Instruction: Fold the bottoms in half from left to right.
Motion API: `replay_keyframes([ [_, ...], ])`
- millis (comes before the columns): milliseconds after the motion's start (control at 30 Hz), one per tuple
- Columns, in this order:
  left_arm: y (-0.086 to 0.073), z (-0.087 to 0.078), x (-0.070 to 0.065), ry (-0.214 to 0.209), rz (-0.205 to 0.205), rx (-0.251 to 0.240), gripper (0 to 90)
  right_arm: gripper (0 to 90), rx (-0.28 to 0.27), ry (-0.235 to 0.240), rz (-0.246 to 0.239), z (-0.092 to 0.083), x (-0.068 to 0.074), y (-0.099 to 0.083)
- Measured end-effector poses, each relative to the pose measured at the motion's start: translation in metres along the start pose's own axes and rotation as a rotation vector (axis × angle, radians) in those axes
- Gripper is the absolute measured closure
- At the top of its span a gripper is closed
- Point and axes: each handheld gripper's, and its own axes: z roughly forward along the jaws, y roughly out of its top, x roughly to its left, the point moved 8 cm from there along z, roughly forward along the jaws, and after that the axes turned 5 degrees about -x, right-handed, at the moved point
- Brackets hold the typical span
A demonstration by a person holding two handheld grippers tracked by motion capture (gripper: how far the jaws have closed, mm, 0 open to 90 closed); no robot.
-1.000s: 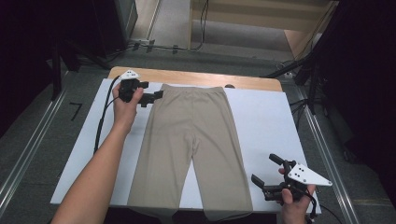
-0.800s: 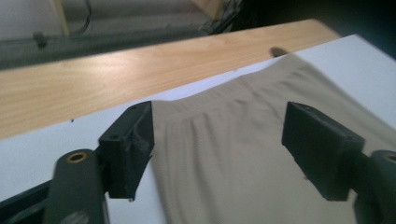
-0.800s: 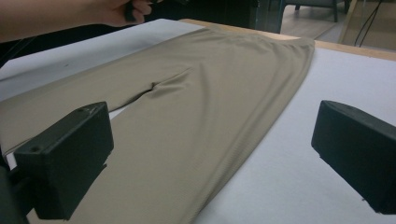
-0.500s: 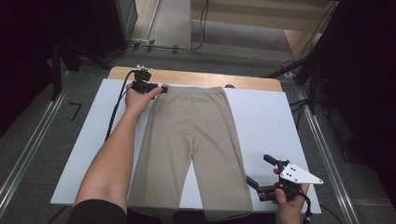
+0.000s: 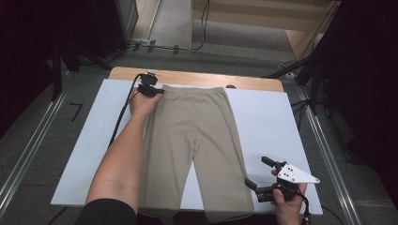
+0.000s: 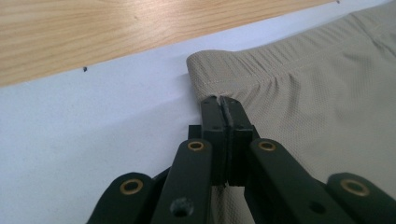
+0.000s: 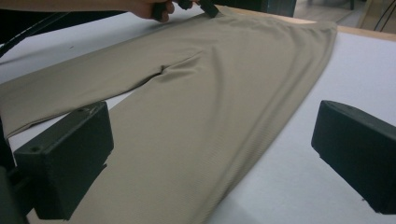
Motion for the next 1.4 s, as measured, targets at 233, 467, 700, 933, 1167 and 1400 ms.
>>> replay_keyframes([
  [233,0.001,-0.008,-0.007,-0.045,-0.018,0.010,90.0,0.0,0.013,0.030,-0.016,0.010,0.016,0.005],
  [467,0.018,-0.033,-0.020,-0.059,-0.027,-0.088,90.0,0.0,0.052,0.079,-0.020,0.043,0.047,0.019],
  [700,0.028,-0.049,-0.027,-0.092,-0.028,-0.129,90.0,0.0,0.103,0.169,-0.026,0.085,0.104,0.032],
  [933,0.032,-0.055,-0.035,-0.125,-0.014,-0.151,90.0,21.8,0.173,0.139,-0.029,0.135,0.162,0.031],
  [1167,0.030,-0.058,-0.041,-0.153,0.052,-0.153,90.0,34.8,0.226,0.134,-0.091,0.174,0.208,0.029],
  [1400,0.024,-0.059,-0.042,-0.184,0.065,-0.168,90.0,47.4,0.300,0.228,-0.110,0.198,0.240,0.020],
])
